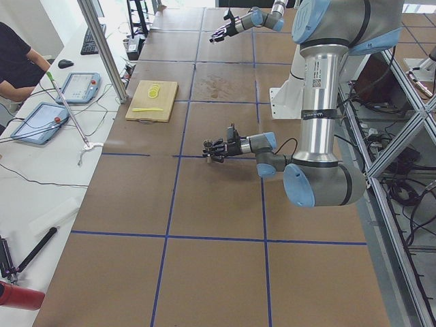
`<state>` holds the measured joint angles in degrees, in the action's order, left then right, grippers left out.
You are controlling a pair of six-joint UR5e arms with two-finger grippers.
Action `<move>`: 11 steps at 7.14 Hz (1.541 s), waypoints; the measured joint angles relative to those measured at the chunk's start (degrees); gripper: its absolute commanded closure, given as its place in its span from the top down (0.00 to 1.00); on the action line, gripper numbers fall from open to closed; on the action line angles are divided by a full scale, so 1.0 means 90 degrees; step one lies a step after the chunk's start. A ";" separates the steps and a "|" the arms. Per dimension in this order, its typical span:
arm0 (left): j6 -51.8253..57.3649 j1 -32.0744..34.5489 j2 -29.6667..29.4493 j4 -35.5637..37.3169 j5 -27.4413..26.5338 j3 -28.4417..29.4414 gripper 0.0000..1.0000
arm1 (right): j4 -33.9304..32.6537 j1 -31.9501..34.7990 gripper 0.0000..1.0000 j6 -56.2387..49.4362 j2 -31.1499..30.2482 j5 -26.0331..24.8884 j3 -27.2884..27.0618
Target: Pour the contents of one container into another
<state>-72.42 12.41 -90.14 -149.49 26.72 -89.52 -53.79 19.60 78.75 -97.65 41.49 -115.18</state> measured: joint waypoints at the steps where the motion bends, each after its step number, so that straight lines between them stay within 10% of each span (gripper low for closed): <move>1: 0.0002 -0.0001 -0.0003 -0.0001 0.0045 0.0003 0.32 | 0.0000 0.0000 0.00 0.0000 0.0000 -0.0001 0.0000; 5: 0.0025 -0.0002 -0.0004 -0.0001 0.0200 -0.0004 0.65 | 0.0000 0.0004 0.00 -0.0005 0.0000 -0.0011 0.0005; 6: 0.0028 -0.0002 -0.0004 -0.0001 0.0226 -0.0004 1.00 | 0.0000 0.0002 0.00 -0.0008 0.0000 -0.0028 0.0005; 11: 0.0091 0.0010 0.0008 -0.0020 0.0636 -0.0167 1.00 | 0.0000 0.0003 0.00 -0.0010 0.0000 -0.0040 0.0005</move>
<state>-71.60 12.50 -90.07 -149.67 32.45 -91.02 -53.79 19.63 78.66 -97.65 41.13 -115.14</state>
